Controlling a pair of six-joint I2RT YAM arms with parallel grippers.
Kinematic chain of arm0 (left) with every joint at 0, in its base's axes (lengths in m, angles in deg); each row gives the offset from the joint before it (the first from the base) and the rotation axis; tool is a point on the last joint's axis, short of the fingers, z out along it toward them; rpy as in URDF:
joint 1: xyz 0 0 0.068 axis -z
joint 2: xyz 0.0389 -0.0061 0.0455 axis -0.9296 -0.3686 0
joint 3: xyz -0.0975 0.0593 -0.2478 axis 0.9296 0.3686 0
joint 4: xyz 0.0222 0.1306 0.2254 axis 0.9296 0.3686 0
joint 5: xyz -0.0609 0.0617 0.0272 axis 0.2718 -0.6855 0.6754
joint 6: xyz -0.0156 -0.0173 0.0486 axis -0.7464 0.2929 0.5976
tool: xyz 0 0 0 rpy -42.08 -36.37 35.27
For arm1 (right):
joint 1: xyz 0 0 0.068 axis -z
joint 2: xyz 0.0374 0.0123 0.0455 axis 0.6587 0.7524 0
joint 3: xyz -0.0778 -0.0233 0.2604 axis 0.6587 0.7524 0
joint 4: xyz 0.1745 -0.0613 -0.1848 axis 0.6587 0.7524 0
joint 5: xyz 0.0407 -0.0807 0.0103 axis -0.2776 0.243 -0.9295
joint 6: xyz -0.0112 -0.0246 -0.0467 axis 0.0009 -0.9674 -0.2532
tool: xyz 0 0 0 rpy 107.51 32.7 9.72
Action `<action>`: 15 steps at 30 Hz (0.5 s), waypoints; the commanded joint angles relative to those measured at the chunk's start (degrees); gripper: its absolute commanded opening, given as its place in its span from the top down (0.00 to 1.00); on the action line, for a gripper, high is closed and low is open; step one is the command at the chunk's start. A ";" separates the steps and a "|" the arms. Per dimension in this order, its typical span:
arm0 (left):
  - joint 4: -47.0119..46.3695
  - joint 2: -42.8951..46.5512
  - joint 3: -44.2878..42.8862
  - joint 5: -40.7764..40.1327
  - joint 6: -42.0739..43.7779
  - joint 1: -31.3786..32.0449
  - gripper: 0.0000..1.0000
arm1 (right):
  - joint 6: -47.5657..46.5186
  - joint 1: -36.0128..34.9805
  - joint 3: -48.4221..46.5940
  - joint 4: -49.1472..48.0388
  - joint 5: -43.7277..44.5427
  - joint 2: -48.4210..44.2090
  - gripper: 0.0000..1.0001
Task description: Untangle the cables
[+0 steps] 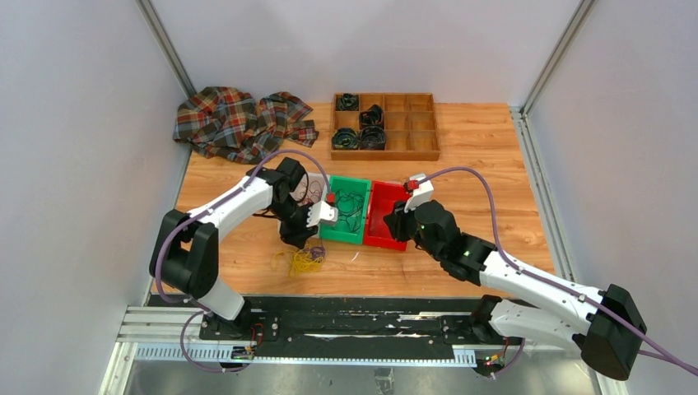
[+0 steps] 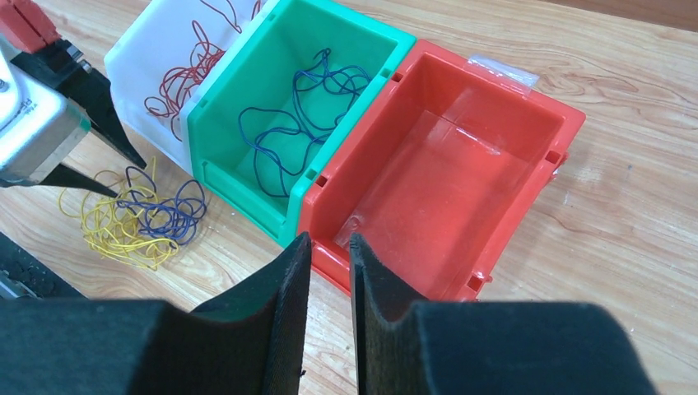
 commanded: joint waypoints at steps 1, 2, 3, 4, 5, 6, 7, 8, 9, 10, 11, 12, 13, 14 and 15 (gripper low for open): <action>-0.28 -0.99 -1.71 2.76 2.79 -0.09 0.67 | 0.52 -0.83 -1.72 -0.25 -0.47 -0.87 0.77; -0.28 -0.89 -1.61 3.20 2.62 -0.04 0.73 | 0.49 -0.85 -1.75 -0.12 -0.45 -0.88 0.78; -0.28 -0.68 -1.46 3.63 2.45 -0.05 0.79 | 0.50 -0.83 -1.73 -0.03 -0.42 -0.92 0.79; -0.32 -0.26 -1.27 3.99 2.36 -0.07 0.84 | 0.54 -0.83 -1.83 -0.01 -0.42 -0.97 0.79; -0.28 0.32 -1.09 4.16 1.96 -0.07 0.88 | 0.53 -0.81 -1.80 -0.03 -0.42 -1.01 0.80; -0.21 1.13 -0.98 4.36 1.31 -0.03 0.91 | 0.58 -0.85 -1.78 -0.06 -0.48 -1.12 0.80; -0.19 2.08 -0.89 4.62 0.54 0.05 0.93 | 0.60 -0.83 -1.78 -0.16 -0.61 -1.21 0.80; -0.19 3.27 -0.80 4.75 -0.42 -0.03 0.94 | 0.50 -0.83 -1.72 -0.37 -0.85 -1.24 0.80; -0.19 4.61 -0.73 4.75 -1.55 0.06 0.95 | 0.48 -0.83 -1.75 -0.54 -1.05 -1.24 0.81; -0.19 6.06 -0.78 4.61 -2.73 0.06 0.97 | 0.43 -0.94 -1.80 -0.78 -1.32 -1.23 0.81; -0.19 7.56 -0.79 4.40 -3.86 -0.01 0.98 | 0.42 -0.94 -1.87 -1.06 -1.44 -1.11 0.81; -0.19 9.60 -0.80 4.13 -4.92 0.02 0.99 | 0.37 -1.02 -1.93 -1.31 -1.53 -1.00 0.81; -0.28 11.12 -0.69 3.64 -6.11 0.11 0.99 | 0.41 -1.24 -2.03 -1.59 -1.63 -0.86 0.81; -0.28 12.45 -0.77 2.98 -7.54 0.15 0.99 | 0.40 -1.49 -2.28 -1.86 -1.67 -0.73 0.81; -0.28 13.61 -0.96 2.21 -9.18 0.20 0.99 | 0.22 -2.07 -2.40 -2.19 -1.59 -0.61 0.80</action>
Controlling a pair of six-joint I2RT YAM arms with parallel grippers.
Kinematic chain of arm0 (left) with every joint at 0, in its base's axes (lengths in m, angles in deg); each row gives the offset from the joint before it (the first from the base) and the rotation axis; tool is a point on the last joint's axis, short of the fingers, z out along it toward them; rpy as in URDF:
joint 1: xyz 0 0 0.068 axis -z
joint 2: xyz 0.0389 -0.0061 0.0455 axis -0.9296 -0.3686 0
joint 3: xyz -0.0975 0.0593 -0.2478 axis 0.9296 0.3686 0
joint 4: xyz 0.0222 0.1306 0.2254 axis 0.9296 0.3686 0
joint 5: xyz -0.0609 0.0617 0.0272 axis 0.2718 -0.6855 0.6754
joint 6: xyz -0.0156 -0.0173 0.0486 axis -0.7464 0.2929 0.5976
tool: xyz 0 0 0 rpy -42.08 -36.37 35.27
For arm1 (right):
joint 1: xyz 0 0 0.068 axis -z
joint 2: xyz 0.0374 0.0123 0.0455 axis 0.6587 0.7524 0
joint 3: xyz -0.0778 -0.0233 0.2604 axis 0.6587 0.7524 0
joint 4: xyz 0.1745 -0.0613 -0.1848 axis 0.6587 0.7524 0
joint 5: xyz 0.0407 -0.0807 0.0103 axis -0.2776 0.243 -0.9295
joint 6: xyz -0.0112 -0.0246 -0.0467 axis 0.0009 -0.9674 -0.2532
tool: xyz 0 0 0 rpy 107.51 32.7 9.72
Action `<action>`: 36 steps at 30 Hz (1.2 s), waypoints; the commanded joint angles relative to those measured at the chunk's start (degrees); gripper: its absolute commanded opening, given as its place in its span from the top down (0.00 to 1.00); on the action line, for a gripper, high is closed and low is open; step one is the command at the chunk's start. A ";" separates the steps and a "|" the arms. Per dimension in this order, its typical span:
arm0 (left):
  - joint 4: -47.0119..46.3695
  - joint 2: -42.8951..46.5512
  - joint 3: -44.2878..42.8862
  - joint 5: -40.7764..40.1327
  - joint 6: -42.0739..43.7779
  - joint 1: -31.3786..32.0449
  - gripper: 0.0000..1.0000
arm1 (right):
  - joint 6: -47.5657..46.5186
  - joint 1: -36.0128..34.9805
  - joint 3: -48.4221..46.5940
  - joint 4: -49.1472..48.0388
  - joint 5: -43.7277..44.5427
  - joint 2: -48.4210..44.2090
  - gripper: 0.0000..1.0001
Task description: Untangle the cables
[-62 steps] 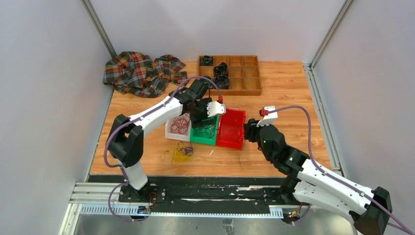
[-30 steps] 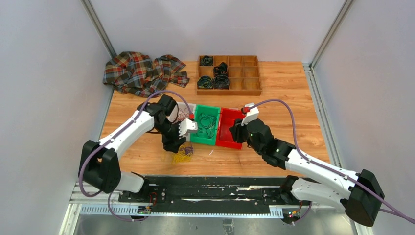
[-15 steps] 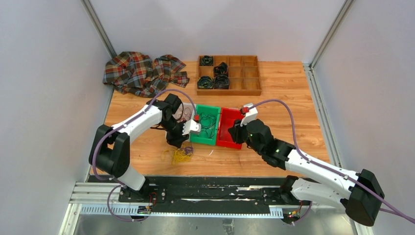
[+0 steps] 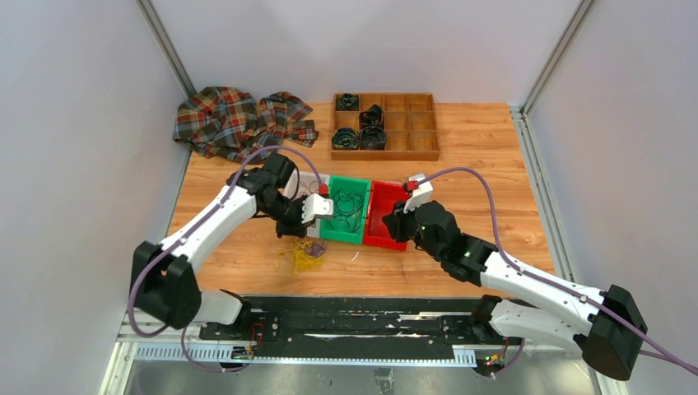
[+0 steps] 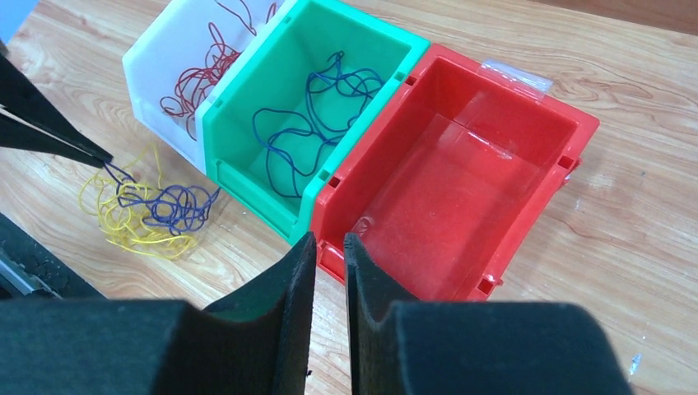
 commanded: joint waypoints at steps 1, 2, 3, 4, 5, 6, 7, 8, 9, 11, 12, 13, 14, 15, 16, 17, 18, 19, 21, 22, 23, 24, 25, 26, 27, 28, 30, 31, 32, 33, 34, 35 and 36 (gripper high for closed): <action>-0.08 6.71 -1.37 -0.79 -7.89 0.15 0.99 | -0.27 -2.60 -2.63 -2.39 -0.55 -0.08 0.78; 0.11 7.81 -2.04 -1.16 -9.94 0.15 0.99 | -0.96 -3.62 -2.93 -3.22 -0.34 0.06 0.73; 0.91 9.00 -2.81 -1.06 -11.18 0.14 0.99 | -1.66 -4.82 -3.41 -3.90 0.15 0.27 0.68; 1.60 10.19 -3.66 -0.65 -12.53 0.20 0.99 | -2.46 -6.06 -4.14 -4.63 0.50 0.69 0.63; 2.08 11.45 -4.66 -0.03 -14.46 0.17 0.99 | -3.28 -7.47 -5.13 -5.54 0.70 1.24 0.58; 2.48 12.71 -5.54 0.59 -16.51 0.14 0.99 | -4.03 -8.76 -5.99 -6.53 0.63 1.84 0.54; 2.84 13.76 -6.53 1.41 -18.29 0.18 0.99 | -4.69 -9.99 -6.90 -7.47 0.42 2.58 0.50; 3.31 14.76 -7.47 2.32 -19.84 0.20 0.99 | -5.12 -11.13 -7.84 -8.48 -0.09 3.38 0.47; 3.76 15.63 -8.60 3.27 -21.42 0.19 0.99 | -5.55 -12.19 -8.79 -9.63 -0.72 4.32 0.44; 4.99 16.94 -10.55 5.12 -24.47 0.18 0.99 | -6.05 -14.38 -10.79 -11.96 -1.77 6.51 0.42; 5.07 17.53 -11.37 5.57 -25.41 0.26 0.99 | -6.48 -15.54 -11.83 -12.71 -1.92 7.65 0.42; 5.20 18.08 -12.07 5.94 -27.09 0.33 0.99 | -6.83 -16.65 -12.83 -13.50 -1.82 8.93 0.41; 5.35 18.52 -12.65 6.33 -27.99 0.38 0.99 | -7.22 -17.69 -13.91 -14.00 -1.73 10.29 0.41; 5.40 18.93 -13.11 6.43 -28.89 0.46 0.99 | -7.75 -18.71 -14.91 -14.39 -1.44 11.46 0.41; 5.41 19.39 -13.46 6.44 -29.70 0.60 0.99 | -8.34 -19.67 -15.75 -14.95 -0.80 12.55 0.41; 5.41 19.71 -13.79 6.26 -30.52 0.84 0.99 | -8.84 -20.53 -16.37 -15.64 -0.39 13.64 0.41; 5.41 20.13 -14.14 6.07 -31.31 0.98 0.99 | -9.21 -21.15 -16.82 -16.40 -0.15 14.75 0.41; 5.41 20.35 -14.45 6.02 -32.14 1.22 0.99 | -9.51 -21.66 -17.22 -17.05 0.48 15.59 0.41; 5.73 20.80 -14.94 6.16 -33.33 1.69 0.99 | -9.73 -22.31 -18.08 -17.56 1.90 17.05 0.42; 5.94 20.87 -15.33 6.24 -33.75 1.91 0.99 | -9.67 -22.46 -18.47 -17.75 2.74 17.70 0.42; 6.11 21.02 -15.64 6.26 -34.27 2.16 0.99 | -9.60 -22.55 -18.65 -18.14 3.32 18.25 0.42; 6.26 21.11 -15.95 6.31 -34.87 2.39 0.99 | -9.65 -22.50 -18.65 -18.91 3.62 18.67 0.43; 6.35 21.27 -16.25 6.55 -35.30 2.54 0.99 | -9.63 -22.55 -18.62 -19.59 3.97 19.12 0.44; 6.45 21.31 -16.52 6.80 -35.76 2.63 0.99 | -9.65 -22.56 -18.64 -20.51 4.28 19.51 0.44; 6.50 21.31 -16.86 7.06 -36.17 2.73 0.99 | -9.73 -22.56 -18.79 -21.28 4.79 20.01 0.45; 6.69 21.38 -17.05 7.26 -36.37 2.81 0.99 | -9.81 -22.56 -18.85 -21.92 5.48 20.35 0.45; 7.30 21.50 -17.41 7.29 -36.58 3.01 0.99 | -10.19 -22.56 -18.47 -23.67 7.11 20.77 0.47; 7.60 21.57 -17.59 7.32 -36.59 3.03 0.99 | -10.26 -22.56 -18.21 -24.52 8.22 20.82 0.48; 7.94 21.60 -17.58 7.31 -36.55 3.11 0.99 | -10.27 -22.56 -17.78 -25.44 9.41 20.81 0.49; 8.10 21.65 -17.72 7.34 -36.55 3.23 0.99 | -10.27 -22.56 -17.24 -26.57 10.47 20.78 0.49; 8.23 21.75 -17.69 7.40 -36.59 3.28 0.99 | -10.57 -22.56 -16.77 -27.83 11.01 20.80 0.50; 8.37 21.80 -17.63 7.48 -36.47 3.36 0.99 | -10.66 -22.52 -16.51 -28.78 12.11 20.93 0.50; 8.44 21.80 -17.54 7.56 -36.31 3.49 0.99 | -10.71 -22.54 -16.40 -29.63 13.64 21.04 0.50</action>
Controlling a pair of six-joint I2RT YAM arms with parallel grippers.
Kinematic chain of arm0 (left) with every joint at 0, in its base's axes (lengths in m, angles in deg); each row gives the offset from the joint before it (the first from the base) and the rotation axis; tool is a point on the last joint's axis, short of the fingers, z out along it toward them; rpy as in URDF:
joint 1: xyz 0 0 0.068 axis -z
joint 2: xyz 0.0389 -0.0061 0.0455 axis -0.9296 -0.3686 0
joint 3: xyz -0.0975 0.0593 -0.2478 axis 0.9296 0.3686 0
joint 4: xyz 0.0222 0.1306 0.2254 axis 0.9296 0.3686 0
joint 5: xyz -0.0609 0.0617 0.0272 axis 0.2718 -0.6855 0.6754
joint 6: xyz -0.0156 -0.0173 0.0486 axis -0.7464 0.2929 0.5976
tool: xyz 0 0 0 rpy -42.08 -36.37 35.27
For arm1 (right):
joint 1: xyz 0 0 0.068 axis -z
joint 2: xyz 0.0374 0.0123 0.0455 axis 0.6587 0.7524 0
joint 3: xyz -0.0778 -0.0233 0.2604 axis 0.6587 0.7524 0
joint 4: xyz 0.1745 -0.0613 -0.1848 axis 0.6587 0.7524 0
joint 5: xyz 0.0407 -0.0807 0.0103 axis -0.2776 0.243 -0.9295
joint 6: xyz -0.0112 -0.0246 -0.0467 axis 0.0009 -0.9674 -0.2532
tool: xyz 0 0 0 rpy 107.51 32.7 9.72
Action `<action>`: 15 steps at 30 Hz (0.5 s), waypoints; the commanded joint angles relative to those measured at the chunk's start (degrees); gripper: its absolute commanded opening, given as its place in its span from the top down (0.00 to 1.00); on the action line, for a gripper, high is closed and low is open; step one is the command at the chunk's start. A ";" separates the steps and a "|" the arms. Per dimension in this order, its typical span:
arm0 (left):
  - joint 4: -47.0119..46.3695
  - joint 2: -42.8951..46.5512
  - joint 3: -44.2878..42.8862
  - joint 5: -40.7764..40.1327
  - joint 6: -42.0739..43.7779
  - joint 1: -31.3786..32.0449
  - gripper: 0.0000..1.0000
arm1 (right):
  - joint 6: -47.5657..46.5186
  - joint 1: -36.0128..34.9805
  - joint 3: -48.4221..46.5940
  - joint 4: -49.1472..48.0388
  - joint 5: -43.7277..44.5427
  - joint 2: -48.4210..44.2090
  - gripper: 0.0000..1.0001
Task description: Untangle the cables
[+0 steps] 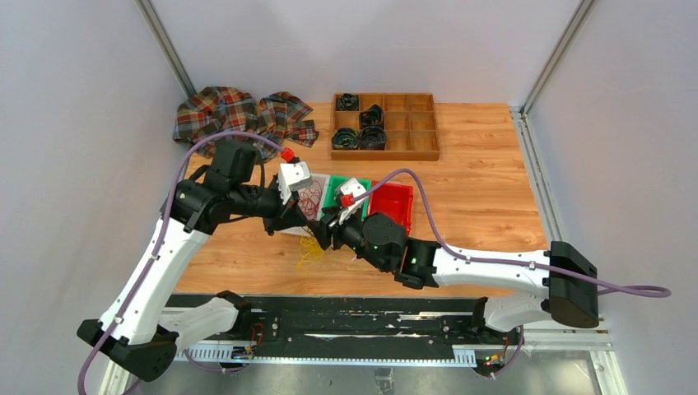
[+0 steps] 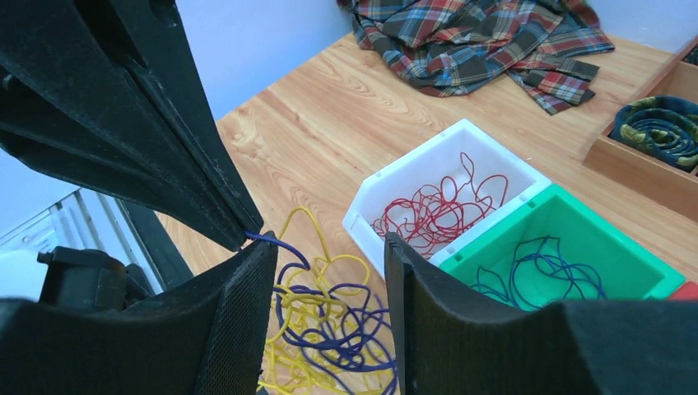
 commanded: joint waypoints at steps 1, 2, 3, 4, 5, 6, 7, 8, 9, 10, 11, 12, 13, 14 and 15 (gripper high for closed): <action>1.80 0.83 -1.43 1.75 -0.72 0.84 0.99 | -1.53 -0.62 0.50 -7.61 7.49 0.42 0.50; 1.90 0.88 -1.30 1.88 -0.60 1.01 0.99 | -1.59 -0.68 0.61 -8.23 8.15 0.58 0.50; 2.24 0.97 -1.18 2.35 -0.37 1.11 0.99 | -1.59 -0.64 0.81 -8.95 8.90 0.81 0.50; 2.65 0.94 -1.35 3.15 -0.04 1.23 0.99 | -1.64 -0.67 1.03 -9.72 9.71 1.06 0.50; 3.30 0.86 -1.43 3.95 0.35 1.32 0.99 | -1.91 -0.64 1.25 -10.52 10.57 1.40 0.49; 3.84 0.82 -1.71 4.48 0.68 1.46 0.99 | -2.21 -0.68 1.28 -11.20 10.98 1.81 0.49; 4.16 0.64 -2.06 4.82 0.78 1.63 0.99 | -2.54 -0.67 1.13 -11.89 11.22 2.39 0.49; 4.48 0.47 -2.44 5.36 1.03 1.75 0.99 | -2.94 -0.68 1.02 -12.41 11.22 3.11 0.48; 4.80 0.29 -2.96 6.04 1.53 1.82 0.99 | -3.07 -0.67 0.72 -12.50 11.07 3.83 0.48; 5.01 0.03 -3.53 6.82 1.79 1.86 0.99 | -3.12 -0.68 0.30 -12.56 10.80 4.48 0.47; 5.10 -0.22 -4.17 7.62 1.86 1.86 0.99 | -3.09 -0.69 0.14 -12.57 10.39 5.18 0.47; 5.07 -0.47 -4.77 8.68 1.79 1.86 0.99 | -2.88 -0.68 0.08 -12.57 10.09 5.85 0.47; 5.10 -0.63 -5.47 9.71 1.79 1.89 0.99 | -2.65 -0.68 0.07 -12.63 9.96 6.47 0.46; 5.12 -0.81 -6.20 10.67 1.74 1.93 0.99 | -2.39 -0.66 0.19 -12.73 9.86 6.98 0.46; 5.06 -0.95 -6.97 11.54 1.74 1.97 0.99 | -2.06 -0.68 0.46 -12.76 9.89 7.38 0.46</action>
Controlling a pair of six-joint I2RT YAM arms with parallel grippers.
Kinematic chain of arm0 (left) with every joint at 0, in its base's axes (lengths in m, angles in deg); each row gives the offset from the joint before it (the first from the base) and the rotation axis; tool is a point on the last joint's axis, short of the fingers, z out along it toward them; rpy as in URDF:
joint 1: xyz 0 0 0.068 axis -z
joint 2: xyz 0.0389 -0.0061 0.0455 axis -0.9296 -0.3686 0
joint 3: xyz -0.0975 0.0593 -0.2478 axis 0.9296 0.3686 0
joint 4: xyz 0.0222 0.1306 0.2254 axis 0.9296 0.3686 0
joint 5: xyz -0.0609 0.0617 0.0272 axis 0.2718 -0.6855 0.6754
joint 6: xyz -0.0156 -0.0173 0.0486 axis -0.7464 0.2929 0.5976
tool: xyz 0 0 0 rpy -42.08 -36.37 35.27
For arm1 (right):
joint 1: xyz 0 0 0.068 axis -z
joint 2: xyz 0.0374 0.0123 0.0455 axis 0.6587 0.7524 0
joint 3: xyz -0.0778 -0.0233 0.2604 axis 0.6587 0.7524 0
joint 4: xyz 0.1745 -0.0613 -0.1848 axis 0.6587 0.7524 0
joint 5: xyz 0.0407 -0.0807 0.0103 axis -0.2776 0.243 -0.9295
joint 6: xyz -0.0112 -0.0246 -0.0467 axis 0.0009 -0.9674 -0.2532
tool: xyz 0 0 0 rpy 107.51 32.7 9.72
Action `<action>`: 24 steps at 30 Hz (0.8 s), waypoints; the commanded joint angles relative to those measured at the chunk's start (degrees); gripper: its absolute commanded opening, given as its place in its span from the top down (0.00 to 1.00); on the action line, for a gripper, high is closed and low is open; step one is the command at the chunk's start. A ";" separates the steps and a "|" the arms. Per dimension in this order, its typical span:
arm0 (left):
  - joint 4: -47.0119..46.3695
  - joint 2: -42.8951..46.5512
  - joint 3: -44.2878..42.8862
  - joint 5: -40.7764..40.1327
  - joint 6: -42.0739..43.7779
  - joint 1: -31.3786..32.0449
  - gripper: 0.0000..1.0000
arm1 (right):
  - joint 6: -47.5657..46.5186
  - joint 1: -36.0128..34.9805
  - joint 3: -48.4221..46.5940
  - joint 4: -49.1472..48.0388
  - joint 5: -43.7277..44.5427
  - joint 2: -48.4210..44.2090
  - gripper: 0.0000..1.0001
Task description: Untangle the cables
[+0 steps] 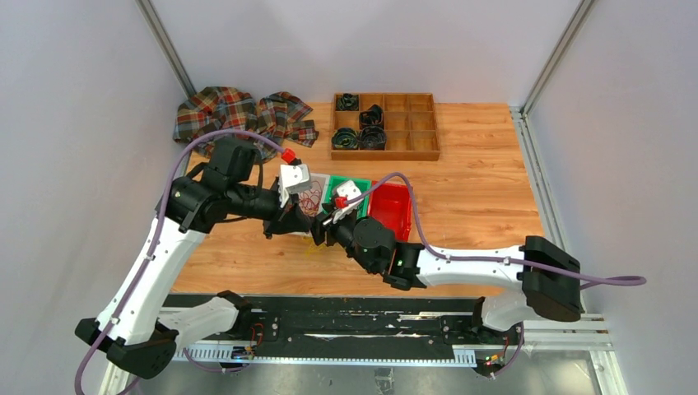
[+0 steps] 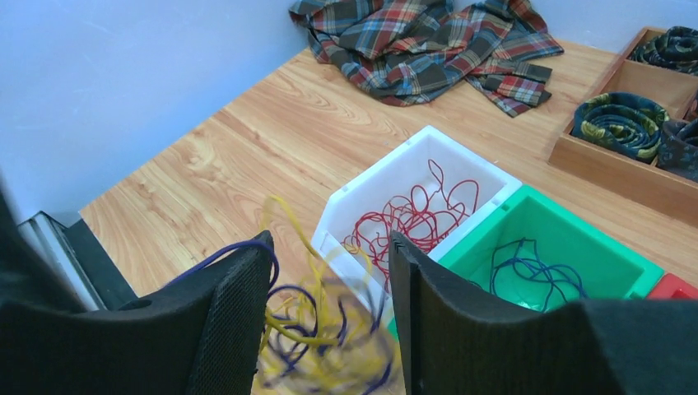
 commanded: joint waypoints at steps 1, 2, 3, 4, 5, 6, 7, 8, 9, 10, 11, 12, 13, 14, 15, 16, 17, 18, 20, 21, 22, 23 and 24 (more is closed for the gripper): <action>1.49 -0.49 -4.40 7.17 0.30 0.60 0.99 | -0.07 -0.33 -0.11 -3.31 2.08 2.07 0.46; 1.49 -0.73 -5.25 7.68 0.09 0.60 0.99 | 0.12 -0.25 0.48 -3.66 2.08 2.25 0.46; 1.47 -0.92 -6.10 8.09 -0.10 0.60 0.99 | 0.32 -0.29 0.97 -3.91 2.05 2.41 0.46; 1.51 -1.05 -6.92 8.55 -0.23 0.60 0.99 | 0.49 -0.27 1.46 -3.95 1.97 2.46 0.46; 1.46 -1.19 -7.79 8.92 -0.25 0.60 0.99 | 0.58 -0.29 1.99 -3.92 1.88 2.47 0.46; 1.46 -1.33 -8.60 9.28 -0.25 0.60 0.99 | 0.90 -0.29 2.45 -3.70 1.94 2.42 0.46; 1.37 -1.52 -9.49 9.62 -0.25 0.60 0.99 | 1.43 -0.29 2.98 -3.10 1.98 2.24 0.46; 1.36 -1.70 -10.72 9.95 -0.25 0.60 0.99 | 1.87 -0.29 3.86 -2.81 2.02 2.09 0.46; 1.40 -1.87 -11.67 10.09 -0.25 0.60 0.99 | 2.39 -0.28 4.57 -2.51 2.15 1.89 0.46; 1.36 -2.10 -12.56 10.12 -0.25 0.60 0.99 | 3.02 -0.29 5.40 -2.30 2.13 1.59 0.46; 1.36 -2.27 -13.35 10.06 -0.30 0.60 0.99 | 3.66 -0.28 6.26 -2.05 2.12 1.21 0.46; 1.36 -2.36 -14.05 9.98 -0.34 0.60 0.99 | 4.35 -0.22 7.18 -1.77 2.11 0.84 0.47; 1.42 -2.39 -14.72 9.81 -0.30 0.64 0.99 | 4.89 -0.25 8.02 -1.41 2.16 0.39 0.47; 1.37 -2.48 -15.29 9.64 -0.26 0.60 0.99 | 5.45 -0.29 8.83 -1.04 2.05 -0.09 0.47; 1.43 -2.55 -15.89 9.34 -0.19 0.60 0.99 | 6.03 -0.29 9.52 -0.60 2.10 -0.53 0.47; 1.37 -2.71 -16.38 9.01 -0.10 0.61 0.99 | 6.72 -0.29 10.48 -0.28 2.11 -1.04 0.48; 1.41 -2.74 -16.77 8.68 0.04 0.60 0.99 | 7.19 -0.29 11.31 0.18 2.30 -1.63 0.48; 1.42 -2.81 -16.99 8.38 0.23 0.60 0.99 | 7.64 -0.25 12.17 0.66 2.71 -2.48 0.48; 1.39 -2.84 -17.42 8.14 0.63 0.60 0.99 | 7.68 -0.29 13.71 1.42 3.44 -4.32 0.48; 1.44 -3.03 -17.91 8.04 0.77 0.60 0.99 | 7.78 -0.27 14.22 2.18 3.85 -5.25 0.48; 1.39 -3.42 -18.69 7.91 0.91 0.60 0.99 | 7.90 -0.28 14.71 3.01 4.29 -6.34 0.48; 1.39 -3.78 -19.85 7.56 1.09 0.60 1.00 | 7.86 -0.29 15.20 3.33 4.54 -6.93 0.48; 1.42 -4.17 -21.32 7.13 1.39 0.60 1.00 | 7.87 -0.21 15.78 3.60 4.62 -7.28 0.48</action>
